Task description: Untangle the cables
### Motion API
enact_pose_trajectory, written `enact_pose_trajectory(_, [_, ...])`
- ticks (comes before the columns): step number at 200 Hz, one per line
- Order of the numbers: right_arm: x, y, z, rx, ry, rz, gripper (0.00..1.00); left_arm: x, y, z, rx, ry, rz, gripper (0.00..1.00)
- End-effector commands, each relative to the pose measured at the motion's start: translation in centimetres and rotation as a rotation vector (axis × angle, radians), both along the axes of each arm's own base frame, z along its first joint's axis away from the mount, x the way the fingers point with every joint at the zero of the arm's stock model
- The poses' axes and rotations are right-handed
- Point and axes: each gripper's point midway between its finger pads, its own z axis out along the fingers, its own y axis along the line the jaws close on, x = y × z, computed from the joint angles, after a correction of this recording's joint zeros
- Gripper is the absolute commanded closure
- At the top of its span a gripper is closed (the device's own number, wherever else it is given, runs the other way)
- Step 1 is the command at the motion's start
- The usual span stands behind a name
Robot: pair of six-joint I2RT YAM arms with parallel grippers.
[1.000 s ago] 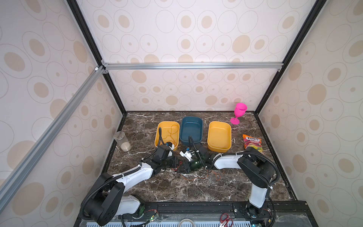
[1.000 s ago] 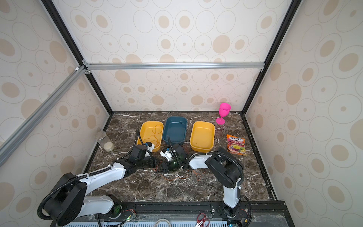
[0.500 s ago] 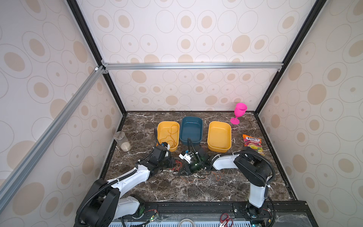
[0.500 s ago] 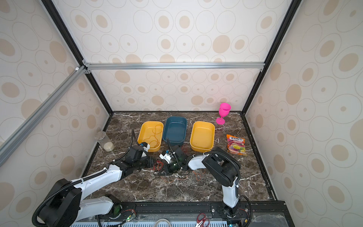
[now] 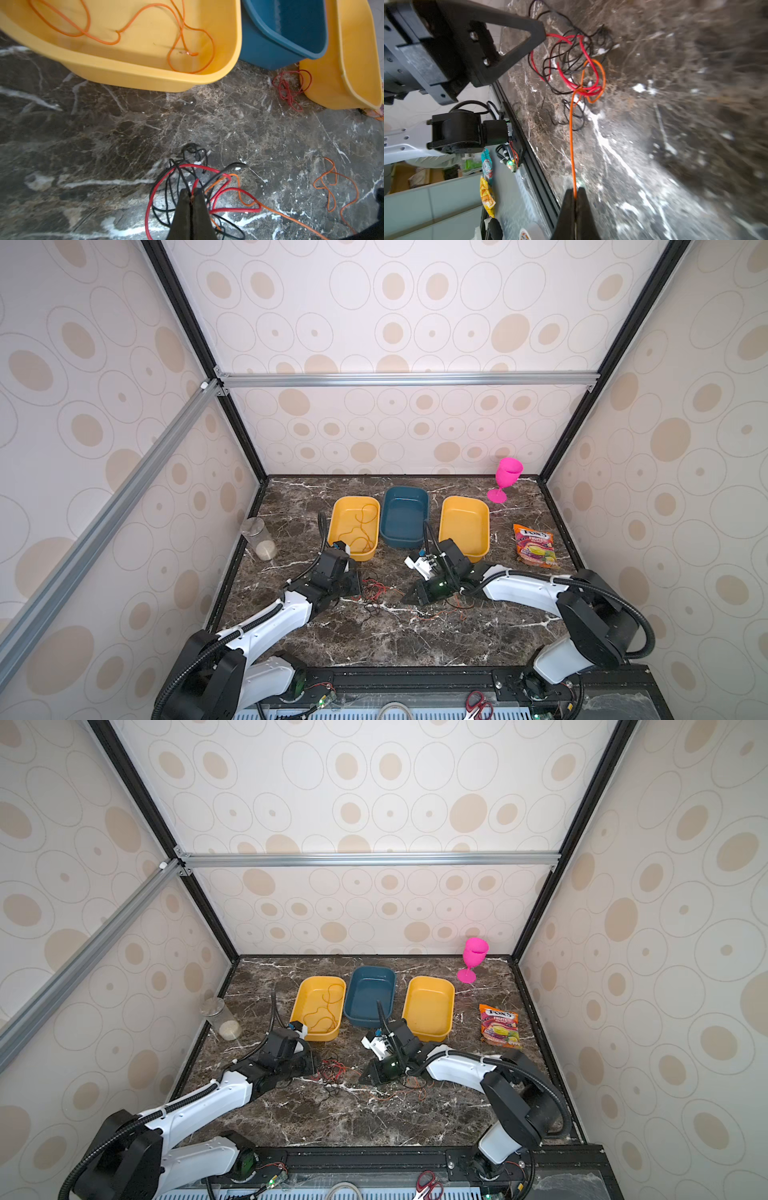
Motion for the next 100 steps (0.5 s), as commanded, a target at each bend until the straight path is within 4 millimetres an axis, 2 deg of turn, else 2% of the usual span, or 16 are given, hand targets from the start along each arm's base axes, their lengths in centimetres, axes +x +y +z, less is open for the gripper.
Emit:
enact_pose_trajectory(1, [0.4, -4.8, -1.1, -0.152, -0.006, -0.087, 1.0, -0.1, 1.4, -0.1, 0.037, 0.013, 0.057, 1.0])
enact_pose_trajectory(61, [3.5, -13.1, 0.7, -0.325, -0.064, -0.354, 1.0, -0.4, 2.8, 0.3, 0.062, 0.009, 0.099, 1.0])
enact_pose_trajectory(100, [4.9, -18.5, 1.4, -0.426, -0.033, -0.531, 1.0, -0.9, 5.5, 0.1, 0.103, 0.038, 0.213, 1.0])
